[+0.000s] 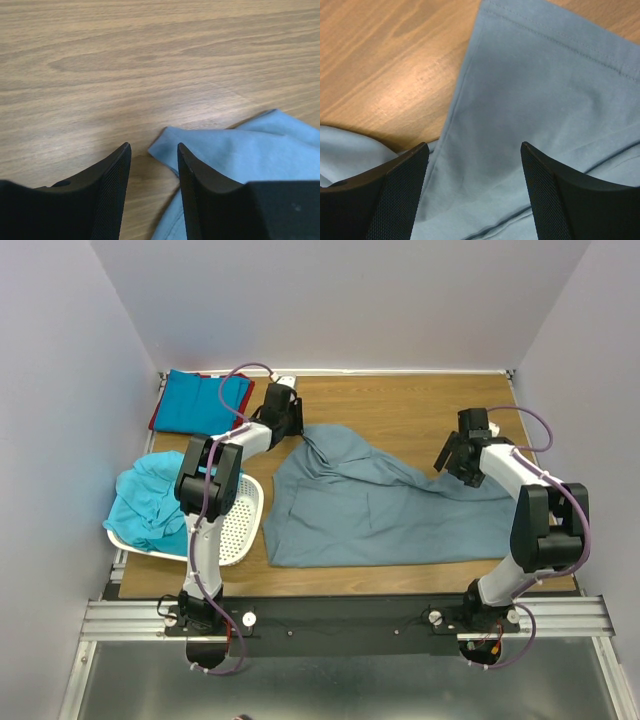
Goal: Fold and stack the t-shirts
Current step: Fold the tshirt
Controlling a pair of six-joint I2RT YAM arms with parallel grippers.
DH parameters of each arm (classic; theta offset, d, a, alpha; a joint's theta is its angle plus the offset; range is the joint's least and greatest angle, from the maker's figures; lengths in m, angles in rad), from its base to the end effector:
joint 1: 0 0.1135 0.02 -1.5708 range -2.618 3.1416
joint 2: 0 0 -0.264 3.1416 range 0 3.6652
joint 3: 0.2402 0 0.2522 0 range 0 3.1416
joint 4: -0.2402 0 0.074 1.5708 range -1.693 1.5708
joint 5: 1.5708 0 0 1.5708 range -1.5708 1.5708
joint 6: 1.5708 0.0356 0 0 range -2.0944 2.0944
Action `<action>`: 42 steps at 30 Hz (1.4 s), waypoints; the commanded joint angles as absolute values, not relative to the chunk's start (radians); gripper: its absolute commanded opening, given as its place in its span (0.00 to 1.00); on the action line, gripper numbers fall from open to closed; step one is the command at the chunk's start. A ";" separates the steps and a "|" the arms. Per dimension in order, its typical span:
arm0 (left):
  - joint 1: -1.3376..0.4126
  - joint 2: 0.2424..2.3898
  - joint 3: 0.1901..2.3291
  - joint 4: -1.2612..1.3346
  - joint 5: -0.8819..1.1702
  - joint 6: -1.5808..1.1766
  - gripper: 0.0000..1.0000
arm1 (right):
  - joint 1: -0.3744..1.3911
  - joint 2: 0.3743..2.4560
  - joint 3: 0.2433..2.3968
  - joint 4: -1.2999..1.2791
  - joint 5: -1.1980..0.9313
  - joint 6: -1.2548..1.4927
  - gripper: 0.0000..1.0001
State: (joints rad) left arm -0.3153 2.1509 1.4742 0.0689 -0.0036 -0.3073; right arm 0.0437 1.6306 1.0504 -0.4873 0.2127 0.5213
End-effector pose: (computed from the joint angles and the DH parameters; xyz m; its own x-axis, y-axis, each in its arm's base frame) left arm 0.4594 -0.1497 0.1651 -0.6104 -0.1191 -0.7831 0.1287 0.9606 -0.2464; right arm 0.3260 0.0067 0.1976 -0.7295 0.4554 -0.5103 0.4870 0.8697 0.0798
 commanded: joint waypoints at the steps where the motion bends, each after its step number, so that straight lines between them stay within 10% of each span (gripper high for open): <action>1: -0.311 2.171 1.500 0.018 -0.071 -0.272 0.50 | 0.034 1.597 1.025 -0.468 0.203 0.511 0.81; 42: -0.367 2.260 1.600 -0.070 -0.043 -0.241 0.36 | 0.005 1.637 1.028 -0.436 0.172 0.499 0.82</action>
State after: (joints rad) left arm -0.3569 2.2303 1.5791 -0.0265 -0.0589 -0.2543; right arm 0.0128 1.6211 0.9966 -0.4480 0.1745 0.5163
